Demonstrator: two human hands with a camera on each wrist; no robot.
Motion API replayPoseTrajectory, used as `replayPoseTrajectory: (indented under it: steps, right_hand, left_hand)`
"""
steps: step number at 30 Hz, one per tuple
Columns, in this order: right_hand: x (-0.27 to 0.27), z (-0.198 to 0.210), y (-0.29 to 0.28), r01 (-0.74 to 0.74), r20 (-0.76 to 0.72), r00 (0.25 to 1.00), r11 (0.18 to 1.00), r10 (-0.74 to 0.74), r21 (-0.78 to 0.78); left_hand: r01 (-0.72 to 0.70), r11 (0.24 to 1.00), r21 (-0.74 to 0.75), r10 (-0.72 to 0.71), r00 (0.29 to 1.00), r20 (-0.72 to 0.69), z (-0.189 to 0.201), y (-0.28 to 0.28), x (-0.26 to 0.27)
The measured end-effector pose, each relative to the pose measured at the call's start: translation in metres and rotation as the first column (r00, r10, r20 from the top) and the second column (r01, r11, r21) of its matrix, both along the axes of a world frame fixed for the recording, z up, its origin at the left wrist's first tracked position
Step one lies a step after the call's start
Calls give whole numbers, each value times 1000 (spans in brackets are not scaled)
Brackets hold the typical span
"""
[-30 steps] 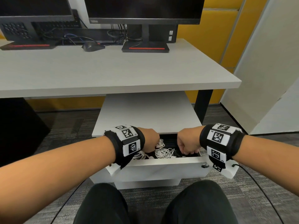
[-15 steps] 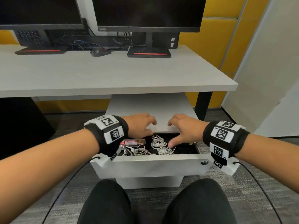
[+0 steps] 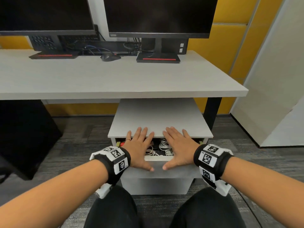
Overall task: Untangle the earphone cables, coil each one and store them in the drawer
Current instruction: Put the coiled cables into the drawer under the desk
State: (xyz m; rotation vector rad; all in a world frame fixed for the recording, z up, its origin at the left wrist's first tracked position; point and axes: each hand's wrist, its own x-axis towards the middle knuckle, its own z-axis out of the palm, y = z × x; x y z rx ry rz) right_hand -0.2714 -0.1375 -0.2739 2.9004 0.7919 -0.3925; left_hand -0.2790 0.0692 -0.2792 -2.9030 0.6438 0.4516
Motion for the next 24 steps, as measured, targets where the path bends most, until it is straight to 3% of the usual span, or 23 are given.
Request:
replayPoseTrajectory:
  steps: [6, 12, 24]
  right_hand:
    - [15, -14, 14, 1, 114, 993, 998, -9, 68]
    - [41, -15, 10, 21, 194, 980, 997, -35, 71]
    - [64, -17, 6, -8, 195, 981, 999, -2, 47]
  left_hand:
    - [62, 997, -48, -55, 991, 125, -6, -19, 22]
    - [60, 996, -65, -51, 990, 132, -4, -18, 55]
    - [92, 993, -76, -76, 977, 201, -12, -13, 77]
